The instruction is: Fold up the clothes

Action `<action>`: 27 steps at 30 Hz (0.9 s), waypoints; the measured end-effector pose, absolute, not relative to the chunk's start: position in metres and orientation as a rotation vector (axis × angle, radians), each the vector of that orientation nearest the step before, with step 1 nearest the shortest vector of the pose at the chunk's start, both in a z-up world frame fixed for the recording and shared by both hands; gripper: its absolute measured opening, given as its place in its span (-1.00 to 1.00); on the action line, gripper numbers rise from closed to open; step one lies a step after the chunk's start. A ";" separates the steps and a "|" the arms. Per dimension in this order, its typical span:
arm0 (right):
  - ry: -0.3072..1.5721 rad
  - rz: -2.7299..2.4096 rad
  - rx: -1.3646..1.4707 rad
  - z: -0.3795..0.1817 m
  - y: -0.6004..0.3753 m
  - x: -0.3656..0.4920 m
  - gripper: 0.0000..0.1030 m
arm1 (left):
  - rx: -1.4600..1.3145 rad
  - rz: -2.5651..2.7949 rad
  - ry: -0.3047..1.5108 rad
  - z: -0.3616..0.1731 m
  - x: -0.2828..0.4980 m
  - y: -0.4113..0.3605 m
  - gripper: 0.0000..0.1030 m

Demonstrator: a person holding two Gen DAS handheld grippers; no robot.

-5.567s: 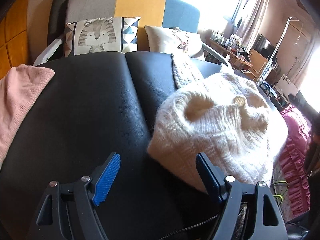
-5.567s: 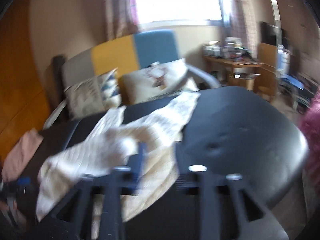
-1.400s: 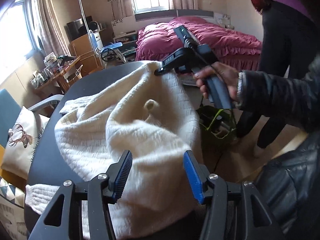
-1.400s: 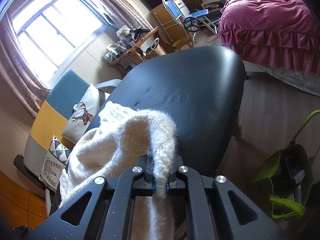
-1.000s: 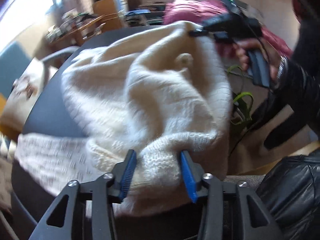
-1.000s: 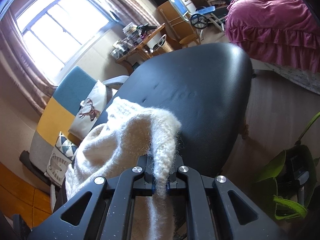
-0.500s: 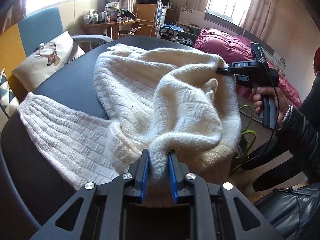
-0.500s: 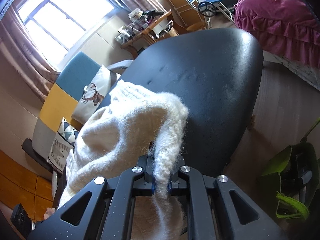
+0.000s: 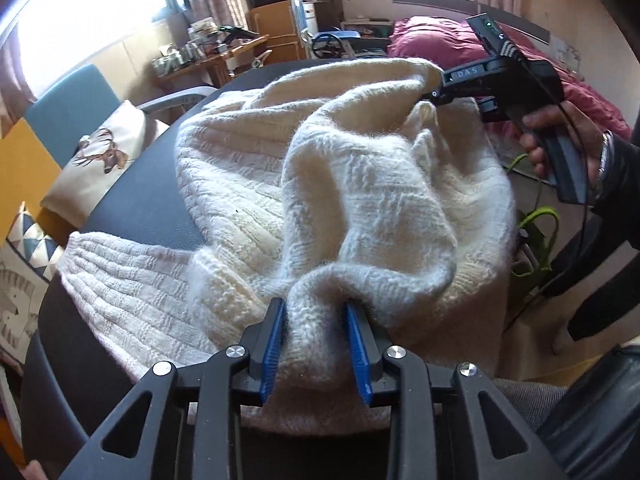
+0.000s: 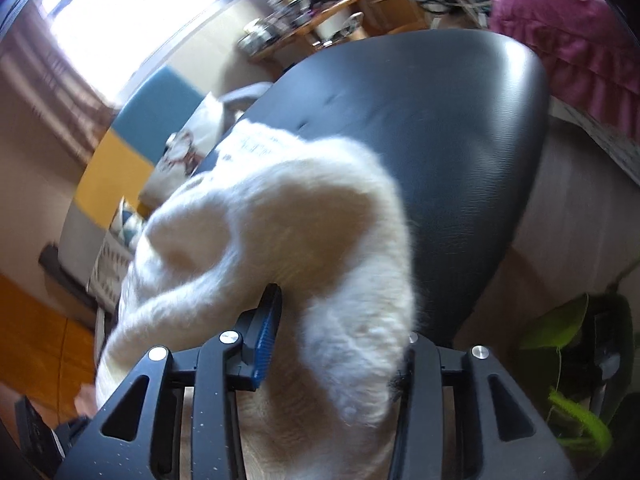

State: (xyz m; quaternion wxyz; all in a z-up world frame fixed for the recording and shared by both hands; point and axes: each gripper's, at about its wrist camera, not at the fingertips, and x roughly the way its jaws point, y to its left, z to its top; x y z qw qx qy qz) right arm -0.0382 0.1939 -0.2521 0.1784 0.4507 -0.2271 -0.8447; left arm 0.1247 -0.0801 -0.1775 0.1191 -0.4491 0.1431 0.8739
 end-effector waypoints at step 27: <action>-0.866 -2.049 0.962 -0.179 0.158 -0.012 -0.82 | -1.027 3.121 -0.445 -0.080 0.220 -0.251 -0.90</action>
